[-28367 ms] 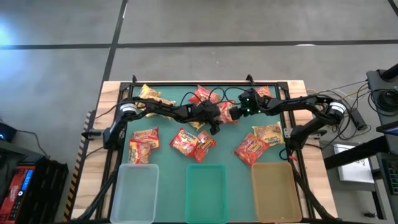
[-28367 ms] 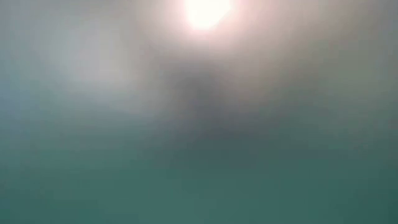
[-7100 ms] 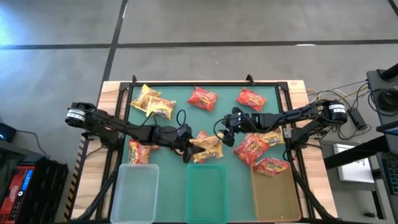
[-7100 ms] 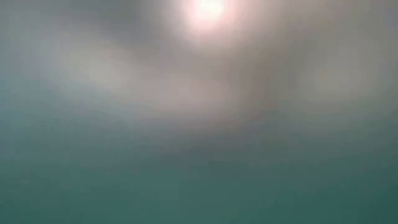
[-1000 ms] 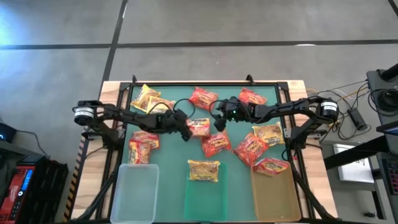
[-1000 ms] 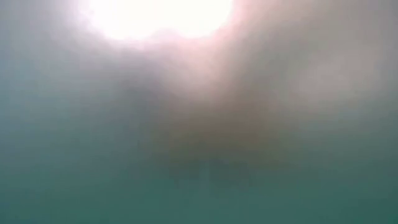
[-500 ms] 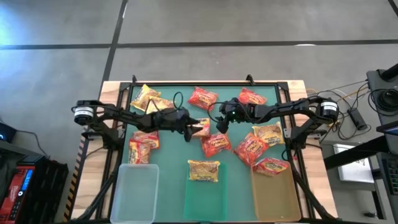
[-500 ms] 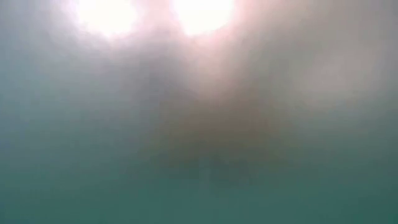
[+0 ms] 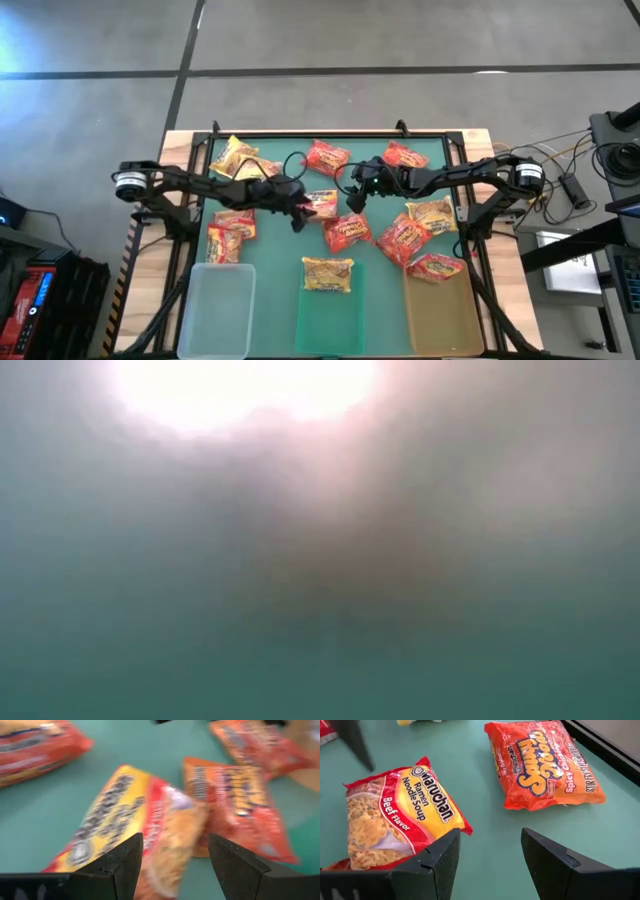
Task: Sort Maruchan noodles
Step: Put the red noodle pack into the orange bin
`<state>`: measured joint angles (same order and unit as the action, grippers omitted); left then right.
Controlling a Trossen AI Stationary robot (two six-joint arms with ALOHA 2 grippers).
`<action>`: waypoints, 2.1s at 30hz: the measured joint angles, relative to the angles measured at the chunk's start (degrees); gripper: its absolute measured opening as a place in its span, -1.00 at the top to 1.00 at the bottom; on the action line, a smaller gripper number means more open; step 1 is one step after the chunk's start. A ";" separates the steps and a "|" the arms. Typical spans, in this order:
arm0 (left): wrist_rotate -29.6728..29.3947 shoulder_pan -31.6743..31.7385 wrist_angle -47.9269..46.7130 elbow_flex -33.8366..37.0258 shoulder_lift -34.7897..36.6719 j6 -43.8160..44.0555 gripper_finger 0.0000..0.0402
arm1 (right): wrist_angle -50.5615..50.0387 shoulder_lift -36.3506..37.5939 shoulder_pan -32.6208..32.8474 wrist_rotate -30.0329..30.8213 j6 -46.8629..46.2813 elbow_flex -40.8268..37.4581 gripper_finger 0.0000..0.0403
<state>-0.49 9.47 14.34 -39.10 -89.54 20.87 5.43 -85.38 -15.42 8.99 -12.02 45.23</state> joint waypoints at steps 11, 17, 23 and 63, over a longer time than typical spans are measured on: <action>-7.56 0.07 -0.36 3.94 1.27 6.06 -0.04 | 5.81 -2.24 -4.35 -13.42 -4.02 0.11 0.00; -7.78 -0.30 -0.36 4.03 1.19 8.17 -0.04 | 8.05 -7.55 -6.05 -19.70 -6.39 0.13 0.00; -7.56 -0.33 -0.31 4.01 -0.48 8.72 -0.04 | 11.61 -10.76 -6.62 -26.08 -10.10 0.13 0.00; -4.82 -1.09 0.97 3.96 -5.89 2.43 -0.04 | 9.00 -11.19 -7.85 -33.11 -33.78 3.28 0.00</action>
<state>-5.31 8.38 15.31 -35.14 -95.44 23.30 14.44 -96.57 -23.27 -24.12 -45.80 48.51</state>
